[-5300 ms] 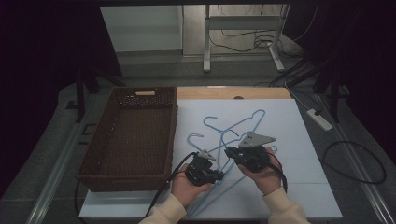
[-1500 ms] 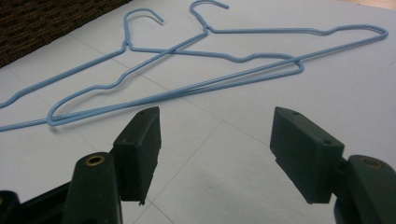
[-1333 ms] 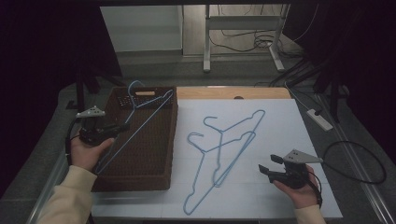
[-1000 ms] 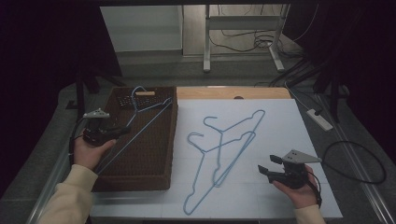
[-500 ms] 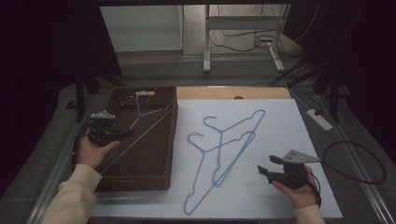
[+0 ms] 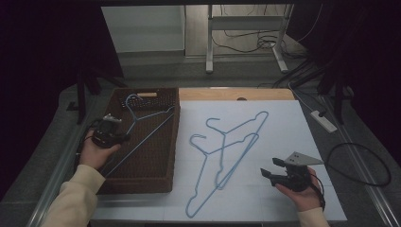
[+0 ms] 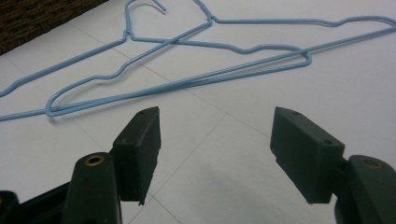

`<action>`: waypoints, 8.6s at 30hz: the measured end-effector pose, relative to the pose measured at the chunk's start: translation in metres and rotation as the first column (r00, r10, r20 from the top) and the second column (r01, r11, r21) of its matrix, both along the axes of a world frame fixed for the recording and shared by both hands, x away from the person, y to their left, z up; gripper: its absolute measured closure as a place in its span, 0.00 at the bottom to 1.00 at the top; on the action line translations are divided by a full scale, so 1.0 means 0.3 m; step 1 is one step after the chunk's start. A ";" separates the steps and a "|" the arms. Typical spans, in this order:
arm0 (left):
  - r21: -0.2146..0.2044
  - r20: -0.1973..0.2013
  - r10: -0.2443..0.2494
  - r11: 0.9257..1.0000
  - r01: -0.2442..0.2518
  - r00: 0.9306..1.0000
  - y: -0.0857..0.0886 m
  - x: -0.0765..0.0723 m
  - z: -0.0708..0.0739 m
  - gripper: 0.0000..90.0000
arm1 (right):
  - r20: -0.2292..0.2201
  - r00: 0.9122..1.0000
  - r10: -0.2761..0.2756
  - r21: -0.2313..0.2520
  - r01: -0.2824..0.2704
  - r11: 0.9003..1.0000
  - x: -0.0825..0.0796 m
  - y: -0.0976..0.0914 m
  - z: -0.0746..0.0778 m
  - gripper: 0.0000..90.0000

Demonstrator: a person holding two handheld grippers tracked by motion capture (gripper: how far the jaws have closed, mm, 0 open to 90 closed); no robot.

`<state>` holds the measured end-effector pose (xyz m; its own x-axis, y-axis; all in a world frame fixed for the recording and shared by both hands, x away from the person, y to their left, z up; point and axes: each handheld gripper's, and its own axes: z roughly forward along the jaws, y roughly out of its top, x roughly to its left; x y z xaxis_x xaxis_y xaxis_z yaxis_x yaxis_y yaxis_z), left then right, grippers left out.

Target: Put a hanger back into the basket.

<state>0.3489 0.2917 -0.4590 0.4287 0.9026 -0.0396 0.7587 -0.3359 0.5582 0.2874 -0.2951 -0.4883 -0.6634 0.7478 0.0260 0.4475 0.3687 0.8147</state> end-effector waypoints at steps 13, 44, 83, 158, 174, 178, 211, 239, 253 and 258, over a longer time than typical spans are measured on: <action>0.150 0.006 0.099 0.984 -0.099 0.995 -0.001 0.013 -0.023 0.77 | -0.003 1.000 0.004 -0.003 -0.004 1.000 0.000 0.000 -0.001 0.38; -0.205 0.319 -0.084 0.966 0.155 0.944 -0.104 -0.298 0.157 0.42 | -0.004 1.000 0.020 0.025 -0.020 0.999 0.017 0.009 0.008 0.38; -0.252 0.372 -0.134 0.938 0.239 0.918 -0.237 -0.403 0.094 0.40 | 0.015 0.999 0.050 0.018 -0.050 0.999 0.011 0.034 0.020 0.38; -0.240 0.354 -0.214 0.920 0.310 0.911 -0.266 -0.403 0.059 0.39 | -0.321 0.873 0.368 -0.246 -0.452 0.858 0.089 0.483 -0.036 1.00; -0.240 0.353 -0.214 0.920 0.309 0.911 -0.264 -0.403 0.058 0.39 | -0.398 0.820 0.412 -0.224 -0.522 0.823 -0.010 0.518 -0.064 1.00; -0.238 0.354 -0.218 0.919 0.313 0.909 -0.266 -0.405 0.060 0.39 | -0.391 0.817 0.424 -0.210 -0.528 0.823 -0.065 0.514 -0.054 1.00; -0.236 0.355 -0.220 0.919 0.314 0.909 -0.265 -0.405 0.059 0.39 | -0.424 0.807 0.410 -0.167 -0.515 0.841 -0.089 0.510 -0.076 1.00; -0.245 0.356 -0.216 0.917 0.314 0.909 -0.263 -0.403 0.058 0.39 | -0.245 0.924 0.295 -0.180 -0.342 0.922 0.088 0.496 0.054 0.69; -0.251 0.360 -0.210 0.917 0.311 0.909 -0.257 -0.398 0.057 0.39 | -0.269 0.933 0.237 -0.331 -0.321 0.888 0.424 0.669 -0.020 0.63; -0.250 0.361 -0.212 0.916 0.313 0.908 -0.258 -0.398 0.058 0.39 | -0.300 0.920 0.251 -0.335 -0.348 0.876 0.454 0.700 -0.030 0.65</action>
<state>0.2296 0.2142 -0.4418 0.6830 0.7226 -0.1064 0.4290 -0.2791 0.8591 0.4236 -0.0851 -0.4974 -0.8660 0.4992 -0.0281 0.4292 0.7711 0.4702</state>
